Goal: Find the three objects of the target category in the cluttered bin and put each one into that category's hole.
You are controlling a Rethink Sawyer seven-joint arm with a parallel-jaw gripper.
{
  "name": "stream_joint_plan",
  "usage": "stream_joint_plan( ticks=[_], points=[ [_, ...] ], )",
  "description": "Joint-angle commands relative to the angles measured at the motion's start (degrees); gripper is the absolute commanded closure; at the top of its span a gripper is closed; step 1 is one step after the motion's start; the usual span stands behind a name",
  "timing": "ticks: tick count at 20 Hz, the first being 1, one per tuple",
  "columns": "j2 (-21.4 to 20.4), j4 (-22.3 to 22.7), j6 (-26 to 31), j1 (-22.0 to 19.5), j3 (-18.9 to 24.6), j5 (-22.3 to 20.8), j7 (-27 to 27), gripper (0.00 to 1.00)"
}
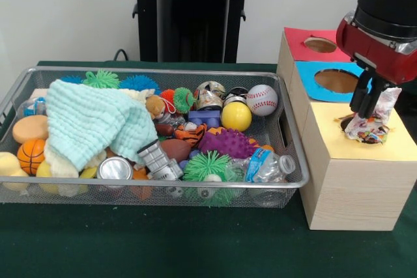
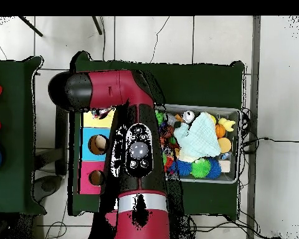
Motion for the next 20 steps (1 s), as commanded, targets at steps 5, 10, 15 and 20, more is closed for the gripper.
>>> stream_joint_plan(
  ticks=[5,10,15,20],
  points=[
    [4.35,4.91,-4.43,-1.62,2.01,-5.08,-7.18,1.0],
    [5.05,5.42,-6.69,-1.91,2.08,-6.81,-7.52,1.0],
    [7.33,4.51,-10.01,-2.83,2.56,-9.38,-9.01,1.0],
    [6.72,5.42,-10.18,-3.05,3.16,-10.5,-10.25,1.0]
  ],
)
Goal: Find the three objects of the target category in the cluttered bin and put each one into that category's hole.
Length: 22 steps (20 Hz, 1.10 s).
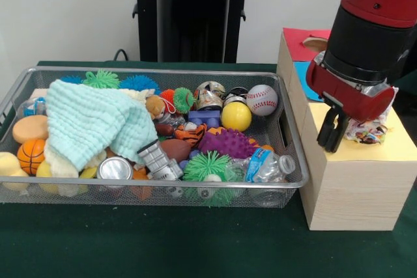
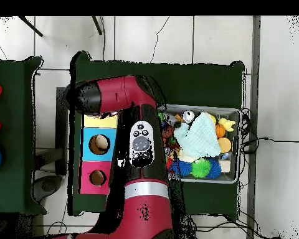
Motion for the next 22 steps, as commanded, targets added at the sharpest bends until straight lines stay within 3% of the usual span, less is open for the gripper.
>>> stream_joint_plan(
  ticks=[1,14,22],
  points=[
    [2.51,5.66,-3.87,-2.25,3.24,-4.41,-10.39,1.0],
    [-3.61,12.21,-0.14,-2.08,4.75,-0.88,-9.57,1.0],
    [-4.47,13.91,-0.74,-2.36,5.57,-1.03,-9.81,1.0]
  ],
)
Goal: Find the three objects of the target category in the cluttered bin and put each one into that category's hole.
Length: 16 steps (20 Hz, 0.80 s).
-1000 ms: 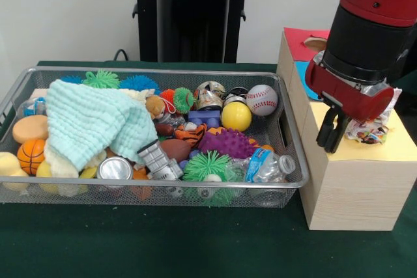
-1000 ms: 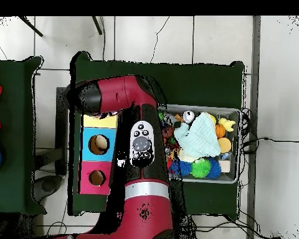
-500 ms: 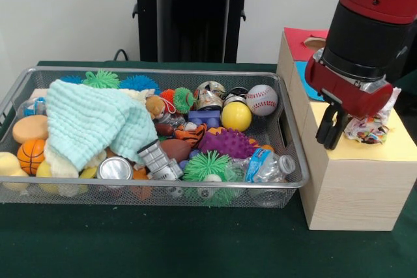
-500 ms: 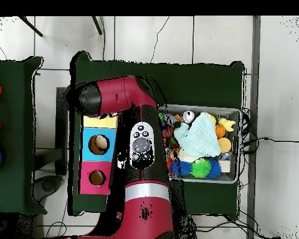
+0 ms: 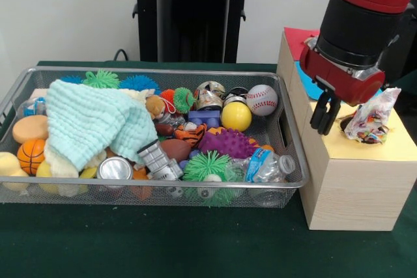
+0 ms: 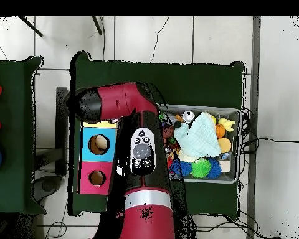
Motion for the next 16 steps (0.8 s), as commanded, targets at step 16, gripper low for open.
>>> stream_joint_plan(
  ticks=[16],
  points=[
    [-1.67,10.65,-5.48,2.45,3.67,-1.48,-3.16,1.0]
  ],
)
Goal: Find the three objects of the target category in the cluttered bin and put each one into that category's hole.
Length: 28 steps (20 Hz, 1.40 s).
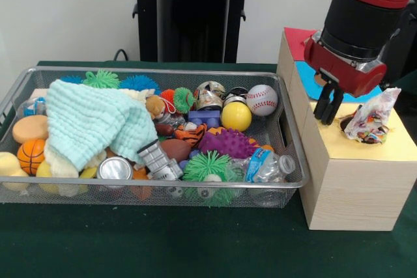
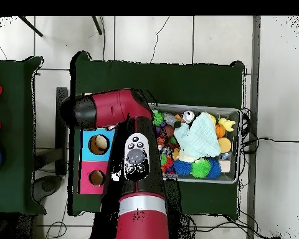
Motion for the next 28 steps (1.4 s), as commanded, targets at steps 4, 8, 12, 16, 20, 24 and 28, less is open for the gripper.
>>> stream_joint_plan(
  ticks=[4,8,12,16,20,24,28],
  points=[
    [-1.64,8.51,-4.48,0.77,4.37,0.37,-3.41,1.0],
    [-2.25,9.0,-4.49,0.11,5.35,1.63,-3.68,1.0],
    [-2.42,8.6,-3.8,0.1,5.78,2.03,-4.22,1.0],
    [-3.24,9.44,-4.88,0.48,5.59,1.52,-4.54,1.0],
    [-3.72,10.3,-5.2,0.76,6.13,2.54,-3.59,1.0],
    [-3.57,9.86,-4.96,1.49,6.07,3.0,-2.59,1.0],
    [-3.85,9.92,-4.65,2.16,6.05,3.5,-1.9,1.0]
  ],
)
